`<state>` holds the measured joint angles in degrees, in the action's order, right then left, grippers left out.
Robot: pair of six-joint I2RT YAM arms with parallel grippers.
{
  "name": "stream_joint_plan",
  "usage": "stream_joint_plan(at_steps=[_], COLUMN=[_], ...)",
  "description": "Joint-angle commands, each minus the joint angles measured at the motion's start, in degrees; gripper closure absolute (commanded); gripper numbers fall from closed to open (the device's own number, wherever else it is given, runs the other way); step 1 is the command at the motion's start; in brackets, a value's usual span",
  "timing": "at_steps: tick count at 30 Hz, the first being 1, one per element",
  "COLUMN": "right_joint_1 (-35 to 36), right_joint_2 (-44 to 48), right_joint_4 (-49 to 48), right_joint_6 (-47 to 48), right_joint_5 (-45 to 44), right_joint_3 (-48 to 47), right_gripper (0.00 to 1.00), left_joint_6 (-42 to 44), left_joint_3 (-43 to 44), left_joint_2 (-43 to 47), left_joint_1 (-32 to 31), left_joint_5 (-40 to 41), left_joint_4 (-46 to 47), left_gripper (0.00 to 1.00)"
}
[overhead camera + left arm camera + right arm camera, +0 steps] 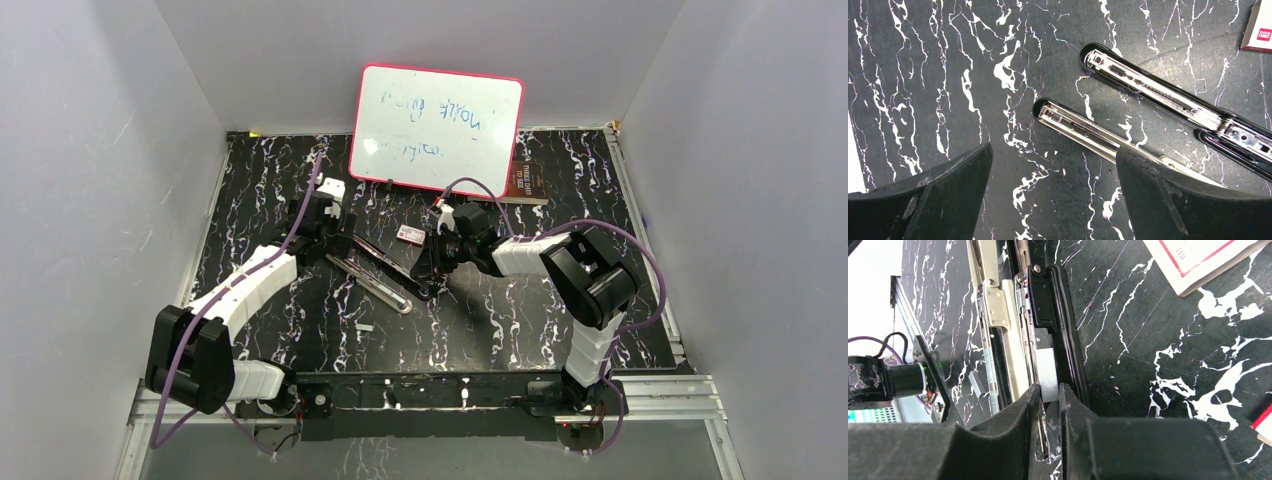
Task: Load the staples into the stapler
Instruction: Pick up the stapler.
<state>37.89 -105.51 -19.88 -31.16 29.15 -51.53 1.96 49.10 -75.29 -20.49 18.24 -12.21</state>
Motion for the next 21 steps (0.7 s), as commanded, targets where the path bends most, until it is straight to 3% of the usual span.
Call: stream_joint_plan(at_steps=[1,21], right_joint_1=[-0.24,0.39], right_joint_2=[-0.03,9.12], right_joint_4=[-1.76,1.62], right_joint_6=[0.65,5.86], right_joint_5=[1.00,-7.45], right_joint_3=[-0.30,-0.45], right_gripper=[0.75,0.85], left_joint_6=[0.59,0.54], left_joint_3=[-0.85,-0.78], left_joint_2=[2.33,2.33], left_joint_1=[-0.25,-0.31], left_joint_5=[0.65,0.57], left_joint_4=[0.25,0.26], left_gripper=[0.08,0.07])
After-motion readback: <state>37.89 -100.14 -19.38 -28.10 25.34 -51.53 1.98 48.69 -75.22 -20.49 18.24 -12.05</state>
